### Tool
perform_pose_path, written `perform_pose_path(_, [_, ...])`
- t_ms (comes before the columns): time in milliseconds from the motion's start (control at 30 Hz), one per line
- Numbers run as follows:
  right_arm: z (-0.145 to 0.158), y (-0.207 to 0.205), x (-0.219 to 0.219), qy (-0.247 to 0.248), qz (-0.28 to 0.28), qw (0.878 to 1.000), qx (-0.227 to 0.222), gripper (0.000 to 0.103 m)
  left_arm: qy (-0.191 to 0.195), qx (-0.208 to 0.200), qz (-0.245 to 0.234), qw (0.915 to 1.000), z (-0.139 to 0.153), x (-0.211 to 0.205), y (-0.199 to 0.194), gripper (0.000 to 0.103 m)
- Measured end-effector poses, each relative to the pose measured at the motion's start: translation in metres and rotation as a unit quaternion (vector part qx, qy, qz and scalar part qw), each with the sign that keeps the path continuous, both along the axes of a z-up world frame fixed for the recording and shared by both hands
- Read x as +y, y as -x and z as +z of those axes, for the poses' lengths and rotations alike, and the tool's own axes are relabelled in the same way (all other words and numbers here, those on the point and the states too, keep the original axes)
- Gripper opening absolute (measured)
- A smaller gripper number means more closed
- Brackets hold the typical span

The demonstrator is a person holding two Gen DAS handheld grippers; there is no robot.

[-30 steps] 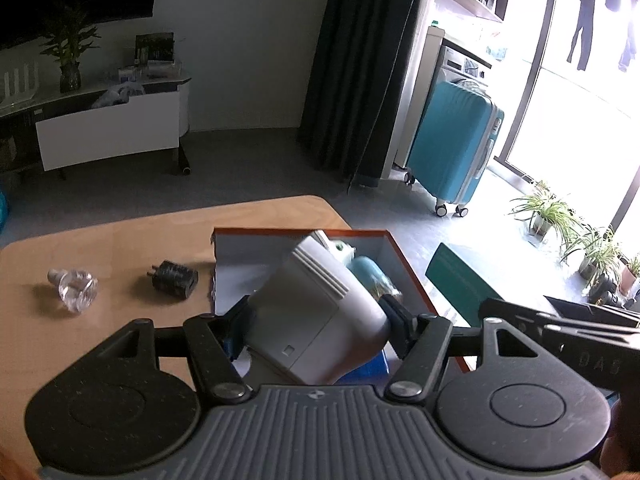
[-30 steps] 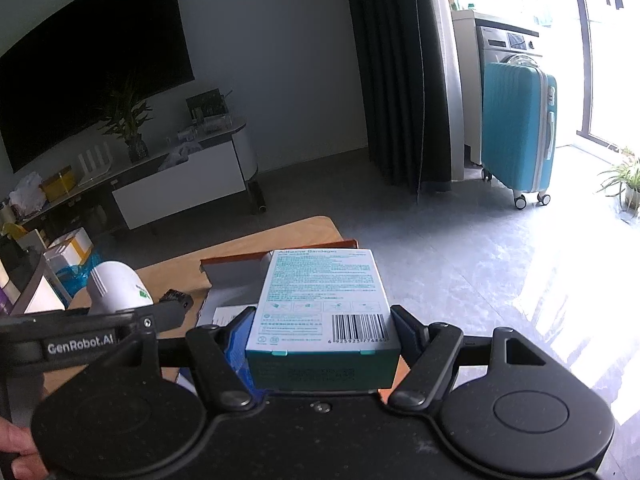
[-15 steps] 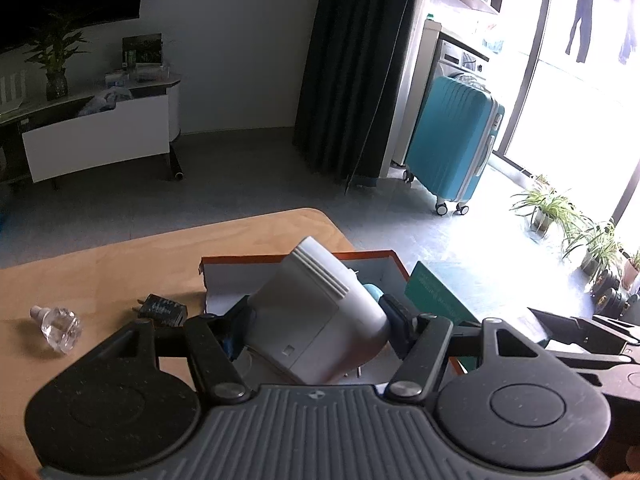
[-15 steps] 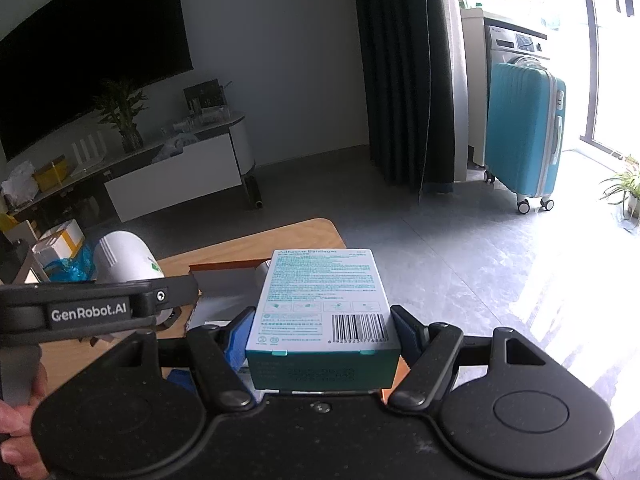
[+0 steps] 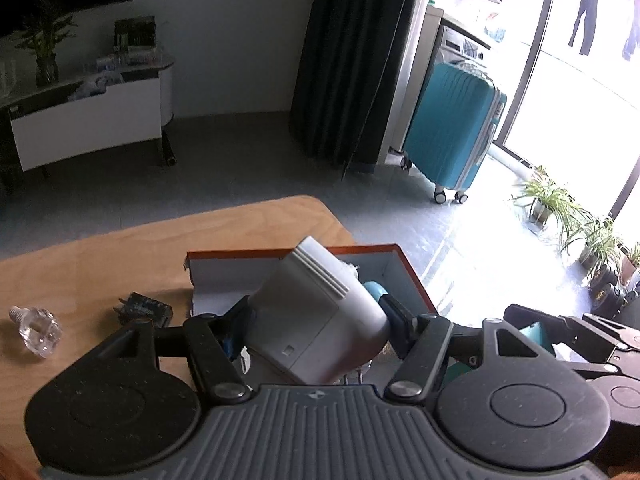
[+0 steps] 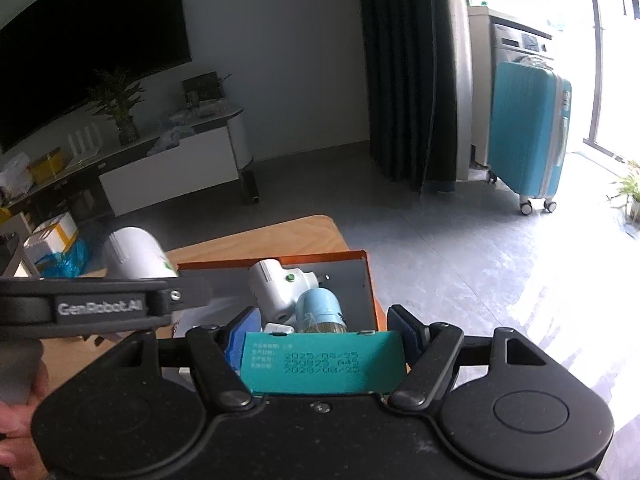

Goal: Organize rigid objects
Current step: 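Lower the teal box into the tray and open the right gripper while the left gripper releases the adapter, then withdraw both grippers from the tray back over the table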

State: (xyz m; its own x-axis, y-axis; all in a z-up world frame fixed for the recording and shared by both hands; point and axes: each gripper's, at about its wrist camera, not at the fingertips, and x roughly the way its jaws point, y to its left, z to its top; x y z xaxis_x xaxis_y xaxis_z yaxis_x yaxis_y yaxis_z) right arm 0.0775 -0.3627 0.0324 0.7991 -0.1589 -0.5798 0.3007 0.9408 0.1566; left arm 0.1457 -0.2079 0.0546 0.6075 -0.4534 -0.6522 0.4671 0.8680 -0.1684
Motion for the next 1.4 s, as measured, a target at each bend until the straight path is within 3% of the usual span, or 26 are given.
perform_pose_path(167, [-0.001, 0.005, -0.002, -0.009, 0.005, 1.0, -0.004, 0.088, 0.014, 0.028, -0.013, 0.9994, -0.006, -0.001, -0.005, 0.068])
perform_pose_path(300, [0.001, 0.012, -0.008, -0.026, 0.006, 1.0, -0.014, 0.089, 0.026, 0.036, -0.018, 0.9989, -0.007, 0.002, -0.004, 0.078])
perform_pose_path(633, [0.014, 0.037, -0.011, -0.039, 0.011, 0.999, -0.031, 0.089, 0.034, 0.051, -0.008, 0.9981, -0.015, 0.013, 0.012, 0.079])
perform_pose_path(900, [0.03, 0.043, 0.0, -0.03, 0.013, 0.998, -0.049, 0.089, 0.035, 0.022, 0.024, 0.9988, 0.001, 0.04, 0.027, 0.084])
perform_pose_path(1400, [0.031, 0.013, 0.076, -0.016, 0.098, 0.994, -0.045, 0.09, 0.02, 0.009, 0.131, 0.9911, 0.004, 0.135, 0.045, 0.088])
